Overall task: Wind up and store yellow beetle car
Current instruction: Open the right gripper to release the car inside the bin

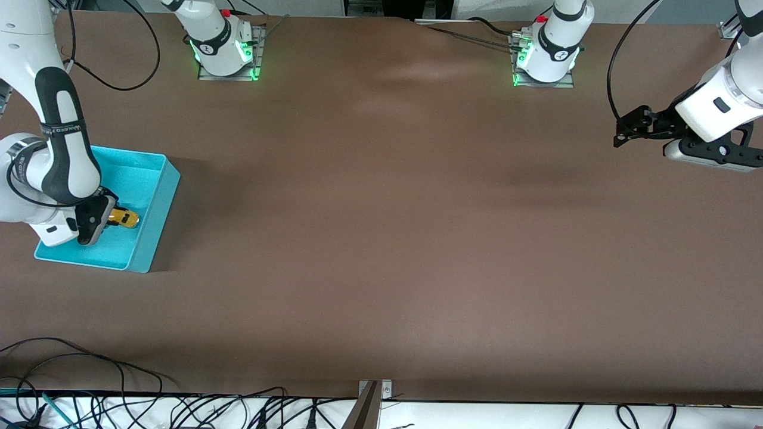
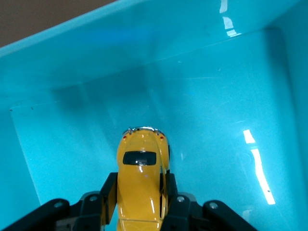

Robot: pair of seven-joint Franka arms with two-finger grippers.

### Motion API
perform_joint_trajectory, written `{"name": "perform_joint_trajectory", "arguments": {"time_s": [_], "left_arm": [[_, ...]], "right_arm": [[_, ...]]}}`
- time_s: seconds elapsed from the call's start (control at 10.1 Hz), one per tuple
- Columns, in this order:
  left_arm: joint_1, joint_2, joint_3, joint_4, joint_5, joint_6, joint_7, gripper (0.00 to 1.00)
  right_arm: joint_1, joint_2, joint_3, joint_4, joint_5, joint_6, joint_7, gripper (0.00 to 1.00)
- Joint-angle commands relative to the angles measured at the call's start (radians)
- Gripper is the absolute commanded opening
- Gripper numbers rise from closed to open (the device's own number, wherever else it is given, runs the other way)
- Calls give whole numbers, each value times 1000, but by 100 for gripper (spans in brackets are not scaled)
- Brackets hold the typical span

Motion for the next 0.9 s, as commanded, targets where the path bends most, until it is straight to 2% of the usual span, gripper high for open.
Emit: {"name": "perform_joint_trajectory", "arguments": {"time_s": [0.0,0.1,0.2,0.3,0.4,0.5,0.8], "left_arm": [[8,2,-3,12,17,-15,-3,100],[10,2,-3,12,16,-15,-1,100],[10,2,-3,12,16,-15,-1,100],[10,2,-3,12,16,-15,-1,100],[10,2,-3,12,11,-16,-3,100],[10,2,-3,12,11,-16,-3,100],[10,2,-3,12,11,-16,-3,100]], "right_arm": [[-4,-2,4,3,24,4,-29,31],[-4,-4,6,9,24,-3,-27,60],[-3,-14,12,10,24,-12,-21,77],[-3,-39,20,21,24,-32,-15,89],[2,-59,20,51,22,-88,19,93],[5,-85,21,100,24,-172,81,93],[37,-148,30,283,10,-434,415,93]]}}
